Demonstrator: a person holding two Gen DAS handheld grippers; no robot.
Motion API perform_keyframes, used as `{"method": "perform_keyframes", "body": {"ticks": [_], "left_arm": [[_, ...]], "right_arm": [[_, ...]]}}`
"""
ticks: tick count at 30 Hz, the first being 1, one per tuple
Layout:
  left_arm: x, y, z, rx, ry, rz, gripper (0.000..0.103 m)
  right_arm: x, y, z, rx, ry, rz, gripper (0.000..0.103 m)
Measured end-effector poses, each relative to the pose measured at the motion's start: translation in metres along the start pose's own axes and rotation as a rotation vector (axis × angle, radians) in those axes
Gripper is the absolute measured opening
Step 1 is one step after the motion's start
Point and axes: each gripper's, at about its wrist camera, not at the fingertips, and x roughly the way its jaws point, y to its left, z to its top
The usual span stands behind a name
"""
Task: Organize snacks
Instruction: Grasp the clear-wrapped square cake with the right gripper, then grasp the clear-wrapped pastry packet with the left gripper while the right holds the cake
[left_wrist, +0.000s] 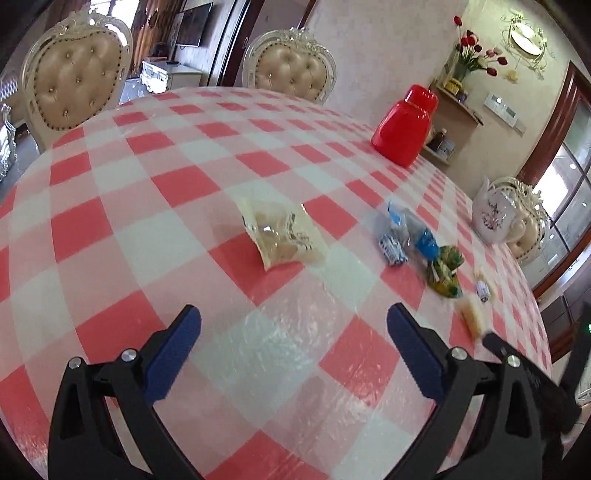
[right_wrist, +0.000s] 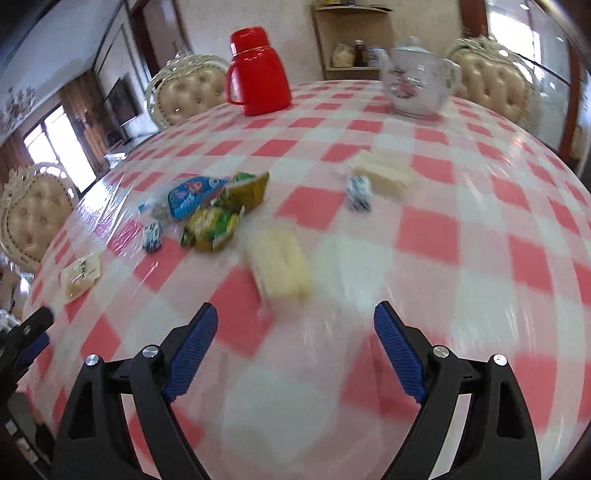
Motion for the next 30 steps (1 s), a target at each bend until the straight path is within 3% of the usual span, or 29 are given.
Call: {"method": "perform_keyframes", "body": {"ticks": [3,5,6,7,10,13,18,20,21,22,23,30], "left_arm": [[0.001,0.01,0.004,-0.038,-0.008,0.016,0.101],[0.002,0.013,0.007,-0.052,-0.01,0.031,0.101],[0.005,0.013,0.01,-0.05,-0.01,0.044,0.101],[0.007,0.012,0.012,-0.047,-0.011,0.051,0.101],[0.021,0.006,0.025,-0.052,-0.022,0.09,0.101],[0.043,-0.008,0.037,-0.041,-0.001,0.136,0.101],[0.085,-0.036,0.048,0.07,0.102,0.248,0.101],[0.082,-0.042,0.046,0.121,0.092,0.197,0.084],[0.08,-0.044,0.044,0.141,0.083,0.183,0.046],[0.077,-0.047,0.041,0.176,0.086,0.141,0.018],[0.076,-0.048,0.038,0.185,0.107,0.096,0.007],[0.055,-0.057,0.029,0.242,0.036,0.068,0.005]], "right_arm": [[0.022,0.007,0.016,-0.064,0.04,-0.019,0.08],[0.03,0.008,0.018,-0.086,0.072,-0.015,0.068],[0.029,0.008,0.019,-0.098,0.062,-0.009,0.061],[0.027,0.008,0.019,-0.11,0.054,0.002,0.036],[0.012,0.005,0.014,-0.104,0.0,-0.028,0.035],[-0.007,0.001,0.009,-0.079,-0.037,-0.002,0.035],[-0.022,-0.004,0.012,-0.045,-0.086,0.025,0.035],[-0.024,-0.005,0.014,-0.037,-0.093,0.022,0.035],[-0.025,-0.006,0.014,-0.032,-0.095,0.02,0.035],[-0.025,-0.006,0.014,-0.029,-0.098,0.017,0.035],[-0.026,-0.007,0.014,-0.025,-0.101,0.013,0.035],[-0.024,-0.008,0.01,-0.007,-0.114,-0.018,0.035]]}}
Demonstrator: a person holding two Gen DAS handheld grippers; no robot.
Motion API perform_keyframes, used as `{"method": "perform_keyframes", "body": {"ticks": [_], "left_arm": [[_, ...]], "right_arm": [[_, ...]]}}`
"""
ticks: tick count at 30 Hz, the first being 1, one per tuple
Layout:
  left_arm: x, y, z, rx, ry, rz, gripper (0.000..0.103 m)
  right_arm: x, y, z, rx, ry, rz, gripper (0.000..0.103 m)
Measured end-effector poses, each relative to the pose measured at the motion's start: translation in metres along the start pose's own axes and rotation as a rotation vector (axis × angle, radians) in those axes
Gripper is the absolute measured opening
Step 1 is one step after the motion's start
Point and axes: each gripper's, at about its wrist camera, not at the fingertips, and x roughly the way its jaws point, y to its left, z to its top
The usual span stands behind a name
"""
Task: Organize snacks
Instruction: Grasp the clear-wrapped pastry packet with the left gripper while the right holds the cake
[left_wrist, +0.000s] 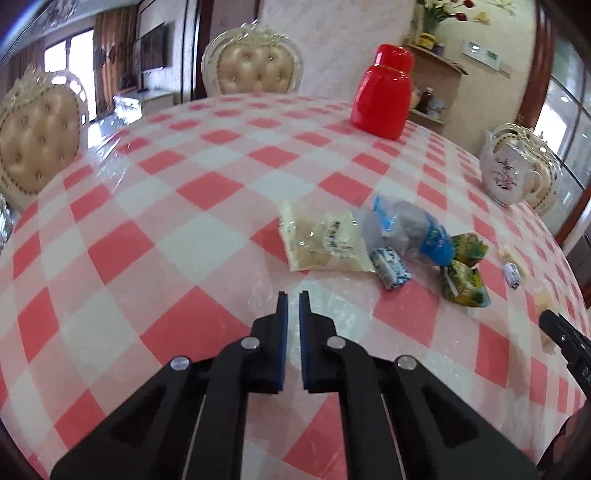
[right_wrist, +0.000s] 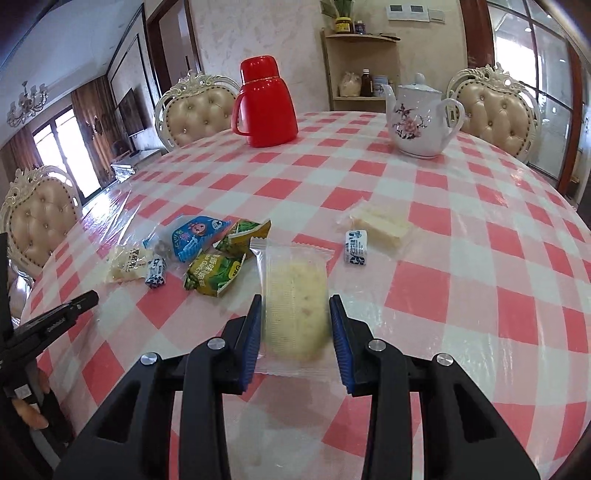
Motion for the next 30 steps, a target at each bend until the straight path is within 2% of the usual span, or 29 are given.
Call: {"method": "perform_keyframes", "body": {"ticks": [3,5,6,7,8,9,13,15,17,18,19,20,21,23,25,30], "left_arm": [[-0.002,0.002,-0.001,-0.009,0.008,-0.028,0.005],[0.003,0.01,0.002,-0.047,0.039,-0.079,0.007],[0.005,0.013,0.003,-0.066,0.059,-0.104,0.025],[0.008,0.015,0.005,-0.084,0.076,-0.117,0.076],[0.011,0.016,0.01,-0.102,0.078,-0.116,0.094],[0.012,0.015,0.016,-0.11,0.051,-0.096,0.101],[0.023,-0.006,0.039,-0.008,0.006,-0.035,0.101],[0.043,-0.011,0.051,-0.003,0.033,-0.013,0.101],[0.062,-0.01,0.059,-0.015,0.069,-0.014,0.093],[0.071,-0.011,0.061,0.0,0.096,-0.023,0.079],[0.077,-0.012,0.06,0.011,0.113,-0.026,0.059],[0.075,-0.015,0.058,0.058,0.09,0.013,0.041],[0.072,-0.018,0.056,0.081,0.096,-0.016,0.032],[0.062,-0.019,0.053,0.082,0.085,-0.043,0.028],[0.051,-0.022,0.049,0.115,0.046,-0.02,0.024],[0.022,-0.026,0.037,0.137,-0.002,-0.029,0.023]], "right_arm": [[0.002,-0.001,-0.003,0.0,0.008,-0.008,0.035],[0.003,-0.006,-0.006,0.037,0.022,0.003,0.035],[0.003,-0.008,-0.008,0.054,0.027,0.013,0.035],[0.003,-0.01,-0.009,0.073,0.032,0.022,0.036],[0.002,-0.011,-0.01,0.08,0.033,0.022,0.036],[0.002,-0.011,-0.011,0.079,0.033,0.02,0.036],[0.001,-0.009,-0.013,0.079,0.035,0.026,0.036],[0.0,-0.008,-0.013,0.074,0.033,0.022,0.036],[0.0,-0.007,-0.012,0.064,0.029,0.015,0.036],[-0.001,-0.007,-0.011,0.058,0.028,0.013,0.036],[-0.001,-0.006,-0.011,0.054,0.027,0.011,0.036],[-0.001,-0.006,-0.01,0.048,0.024,0.01,0.036],[-0.001,-0.005,-0.009,0.04,0.02,0.007,0.036],[-0.001,-0.004,-0.01,0.031,0.019,0.001,0.036],[-0.001,-0.003,-0.011,0.027,0.02,0.001,0.036],[-0.005,-0.004,-0.012,0.038,0.005,0.016,0.036]]}}
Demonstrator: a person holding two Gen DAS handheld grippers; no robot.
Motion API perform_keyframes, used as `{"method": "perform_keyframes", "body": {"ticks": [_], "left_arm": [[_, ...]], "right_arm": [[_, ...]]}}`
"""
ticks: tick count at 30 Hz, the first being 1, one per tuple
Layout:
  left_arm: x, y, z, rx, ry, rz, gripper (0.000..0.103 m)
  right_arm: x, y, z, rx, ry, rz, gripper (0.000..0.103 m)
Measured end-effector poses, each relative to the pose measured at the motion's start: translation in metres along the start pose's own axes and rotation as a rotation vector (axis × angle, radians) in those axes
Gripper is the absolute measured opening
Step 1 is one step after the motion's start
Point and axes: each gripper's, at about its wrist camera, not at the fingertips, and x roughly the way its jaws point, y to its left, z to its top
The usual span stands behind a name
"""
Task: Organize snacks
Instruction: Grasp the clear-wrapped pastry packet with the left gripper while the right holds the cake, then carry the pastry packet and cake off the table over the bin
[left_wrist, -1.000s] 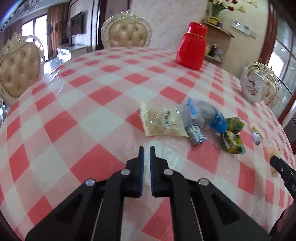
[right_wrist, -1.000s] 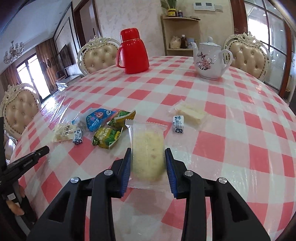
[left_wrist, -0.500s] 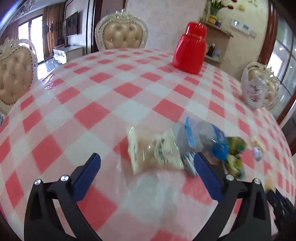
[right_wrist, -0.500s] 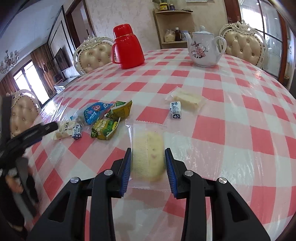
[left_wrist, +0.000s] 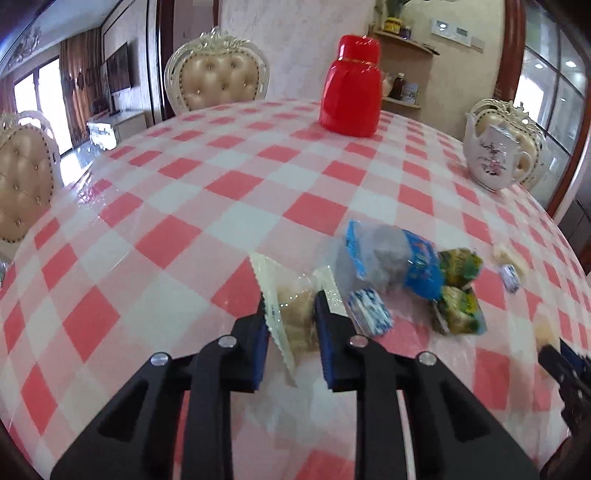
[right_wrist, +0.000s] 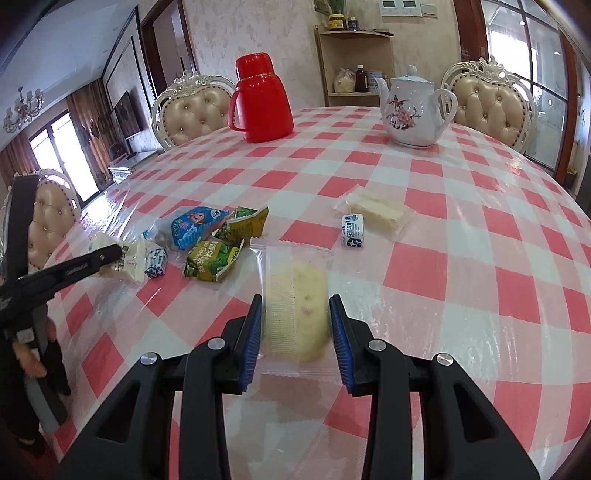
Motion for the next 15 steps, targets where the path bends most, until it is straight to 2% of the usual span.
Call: {"method": "perform_keyframes", "body": {"ticks": [7,15], "left_arm": [[-0.028,-0.003,-0.025,0.012,-0.025,-0.026,0.024],[-0.051,0.01,-0.047,-0.028,-0.045,-0.047,0.024]], "right_arm": [[-0.007,0.003,-0.007,0.044,-0.017,0.038,0.036],[-0.024,0.021,-0.026,0.029,-0.026,0.069,0.036]]}}
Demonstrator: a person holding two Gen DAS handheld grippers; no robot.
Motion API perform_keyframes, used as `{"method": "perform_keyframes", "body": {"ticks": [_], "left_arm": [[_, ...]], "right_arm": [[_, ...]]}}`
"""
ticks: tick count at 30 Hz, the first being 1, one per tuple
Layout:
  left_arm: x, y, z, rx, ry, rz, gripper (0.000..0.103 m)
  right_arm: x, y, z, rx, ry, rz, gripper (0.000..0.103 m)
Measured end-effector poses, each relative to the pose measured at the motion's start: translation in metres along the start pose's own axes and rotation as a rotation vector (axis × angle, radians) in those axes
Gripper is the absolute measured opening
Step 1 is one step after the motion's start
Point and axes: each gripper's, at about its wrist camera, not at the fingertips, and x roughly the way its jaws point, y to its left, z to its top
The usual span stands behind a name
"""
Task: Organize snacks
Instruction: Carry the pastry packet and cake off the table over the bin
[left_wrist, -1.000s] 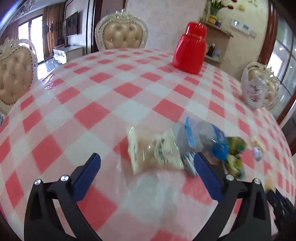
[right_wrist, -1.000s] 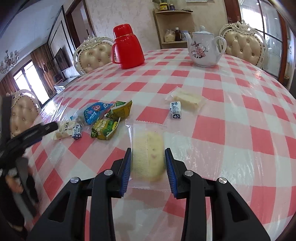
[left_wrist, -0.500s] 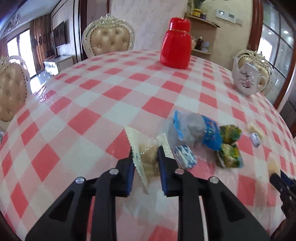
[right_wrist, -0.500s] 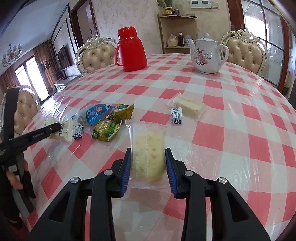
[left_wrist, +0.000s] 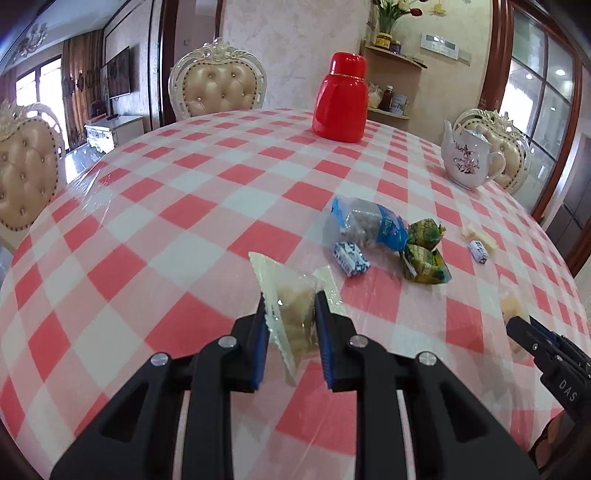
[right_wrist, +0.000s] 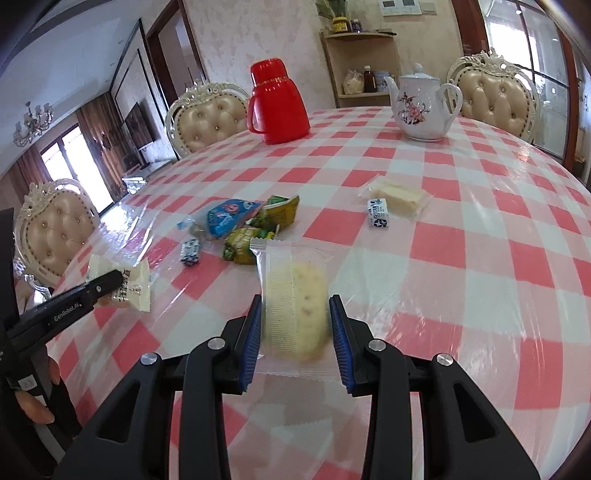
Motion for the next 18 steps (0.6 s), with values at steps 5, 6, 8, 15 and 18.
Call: {"method": "perform_keyframes", "body": {"ticks": [5,6,8,15,18], "left_arm": [[-0.017,0.008,-0.013,-0.031,-0.017,-0.015,0.024],[-0.021,0.009,-0.016,-0.035,-0.025,-0.018,0.024],[-0.028,0.01,-0.021,-0.039,-0.036,-0.022,0.024],[-0.052,0.017,-0.046,-0.089,-0.049,-0.067,0.024],[-0.064,0.015,-0.058,-0.099,-0.061,-0.088,0.024]], "right_arm": [[-0.015,0.007,-0.009,0.01,-0.013,0.022,0.036],[-0.019,0.01,-0.011,0.008,-0.018,0.031,0.036],[-0.027,0.015,-0.015,0.002,-0.029,0.038,0.036],[-0.05,0.024,-0.034,0.036,-0.051,0.068,0.036],[-0.059,0.025,-0.045,0.068,-0.05,0.09,0.036]]}}
